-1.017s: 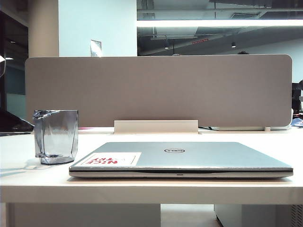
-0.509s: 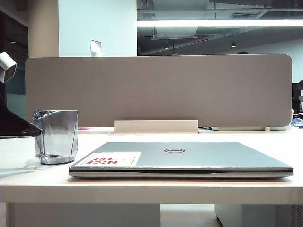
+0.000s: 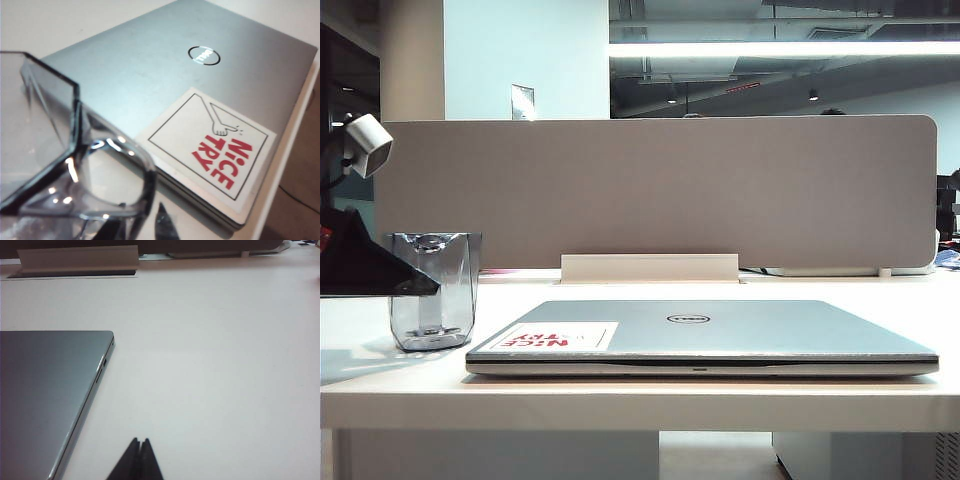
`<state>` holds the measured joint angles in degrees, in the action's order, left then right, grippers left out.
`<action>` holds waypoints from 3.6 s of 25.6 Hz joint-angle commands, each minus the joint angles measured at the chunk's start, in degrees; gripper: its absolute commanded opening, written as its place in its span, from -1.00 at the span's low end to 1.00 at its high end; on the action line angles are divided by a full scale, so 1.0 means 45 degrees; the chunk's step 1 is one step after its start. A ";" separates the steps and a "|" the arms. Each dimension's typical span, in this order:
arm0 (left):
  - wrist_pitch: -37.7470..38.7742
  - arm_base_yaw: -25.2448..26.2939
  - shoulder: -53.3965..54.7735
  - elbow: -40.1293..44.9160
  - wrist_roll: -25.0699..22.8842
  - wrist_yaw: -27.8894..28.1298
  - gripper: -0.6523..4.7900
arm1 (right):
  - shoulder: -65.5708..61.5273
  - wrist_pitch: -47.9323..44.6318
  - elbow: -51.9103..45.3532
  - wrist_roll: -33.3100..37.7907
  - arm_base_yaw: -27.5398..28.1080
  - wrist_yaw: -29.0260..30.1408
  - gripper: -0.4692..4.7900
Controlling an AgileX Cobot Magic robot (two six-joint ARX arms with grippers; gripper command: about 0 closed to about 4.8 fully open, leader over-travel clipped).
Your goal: Pick up the water cup and place it on the side of the laptop away from you.
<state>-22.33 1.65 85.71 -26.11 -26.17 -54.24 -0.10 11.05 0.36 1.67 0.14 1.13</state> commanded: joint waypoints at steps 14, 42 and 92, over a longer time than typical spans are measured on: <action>-0.0306 -0.0291 -0.0034 -0.0063 -0.0078 0.0903 -0.59 | 0.0024 -0.0141 -0.0073 -0.0044 -0.0010 0.0024 -0.82; -0.1447 -0.4595 -0.0068 -0.3109 0.4294 0.6096 -0.78 | 0.0024 -0.0141 -0.0073 -0.0039 -0.0010 0.0024 -0.82; 0.3021 -0.8864 1.0394 -1.6645 0.9156 1.4999 -0.78 | 0.0024 -0.0155 -0.0073 0.0063 -0.0010 0.0117 -0.83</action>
<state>-9.34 -38.09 132.27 -100.22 15.07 13.02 -0.10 11.05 0.36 1.91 0.14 1.56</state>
